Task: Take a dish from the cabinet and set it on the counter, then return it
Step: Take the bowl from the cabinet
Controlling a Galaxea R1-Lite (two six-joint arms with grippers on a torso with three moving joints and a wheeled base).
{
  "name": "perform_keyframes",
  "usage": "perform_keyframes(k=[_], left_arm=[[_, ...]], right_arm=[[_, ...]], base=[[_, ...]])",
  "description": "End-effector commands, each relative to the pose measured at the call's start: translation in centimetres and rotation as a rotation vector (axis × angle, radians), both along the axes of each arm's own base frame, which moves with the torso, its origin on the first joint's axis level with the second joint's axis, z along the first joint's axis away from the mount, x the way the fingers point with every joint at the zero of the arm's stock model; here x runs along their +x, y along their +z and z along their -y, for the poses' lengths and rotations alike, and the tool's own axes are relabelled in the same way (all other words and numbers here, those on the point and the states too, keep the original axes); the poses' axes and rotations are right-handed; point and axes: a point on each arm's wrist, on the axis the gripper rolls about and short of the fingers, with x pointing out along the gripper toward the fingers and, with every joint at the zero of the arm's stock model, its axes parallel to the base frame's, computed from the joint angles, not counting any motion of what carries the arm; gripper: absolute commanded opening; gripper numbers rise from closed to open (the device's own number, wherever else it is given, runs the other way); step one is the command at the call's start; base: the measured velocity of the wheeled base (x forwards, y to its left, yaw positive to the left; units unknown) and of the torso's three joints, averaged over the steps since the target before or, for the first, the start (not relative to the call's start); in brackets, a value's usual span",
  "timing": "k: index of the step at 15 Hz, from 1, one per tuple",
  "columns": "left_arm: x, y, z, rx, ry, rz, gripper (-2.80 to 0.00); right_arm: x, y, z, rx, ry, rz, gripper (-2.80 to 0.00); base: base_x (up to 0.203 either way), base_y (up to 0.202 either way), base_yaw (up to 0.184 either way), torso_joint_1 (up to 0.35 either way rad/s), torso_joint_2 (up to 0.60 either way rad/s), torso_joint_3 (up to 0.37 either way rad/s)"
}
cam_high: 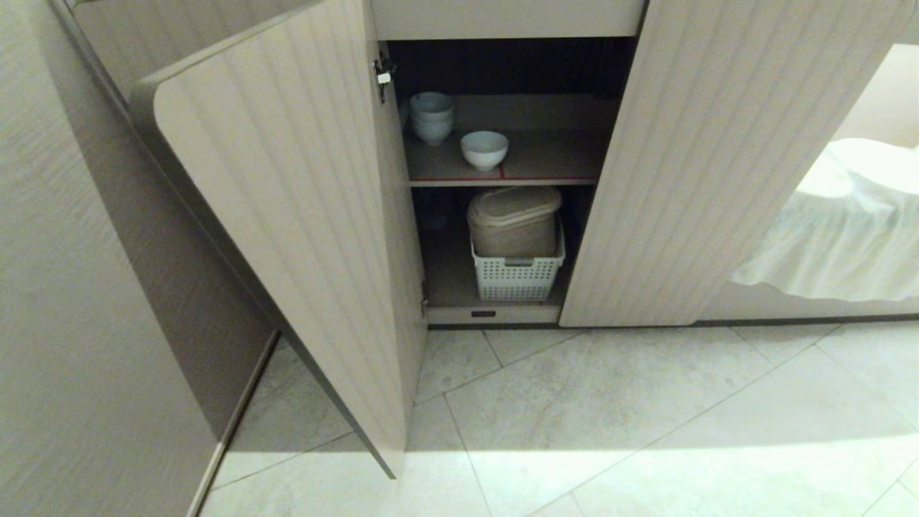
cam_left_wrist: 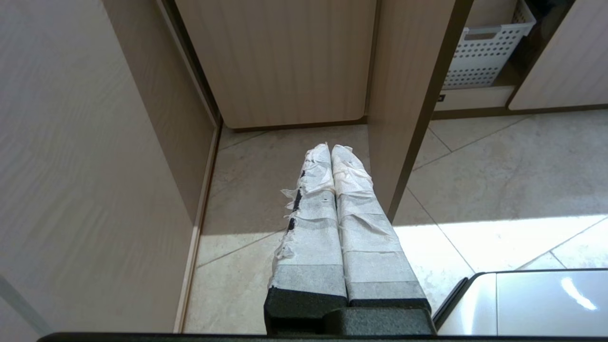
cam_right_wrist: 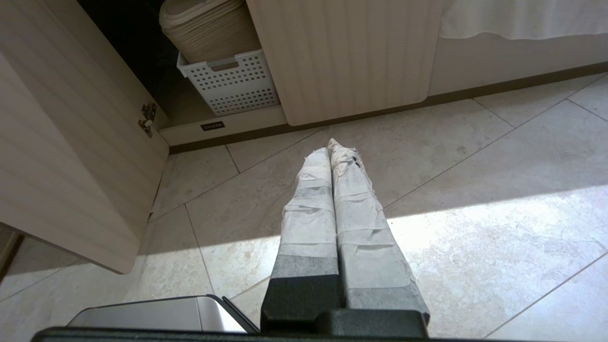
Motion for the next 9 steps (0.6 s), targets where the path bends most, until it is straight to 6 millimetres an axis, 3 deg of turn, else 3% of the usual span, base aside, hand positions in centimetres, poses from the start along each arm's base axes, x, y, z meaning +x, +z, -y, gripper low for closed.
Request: perform_keyframes(k=[1,9], left_arm=[[0.01,0.00,0.00,0.000,0.001,-0.001,-2.80],[0.01,0.00,0.00,0.000,0.001,-0.001,-2.80]], right_arm=[[0.00,0.00,0.00,0.000,0.000,0.001,-2.80],[0.00,0.00,0.00,0.000,0.000,0.001,-2.80]], base=[[0.000,0.000,0.000,0.000,0.00,0.000],[0.000,0.000,0.000,0.000,0.00,0.000]])
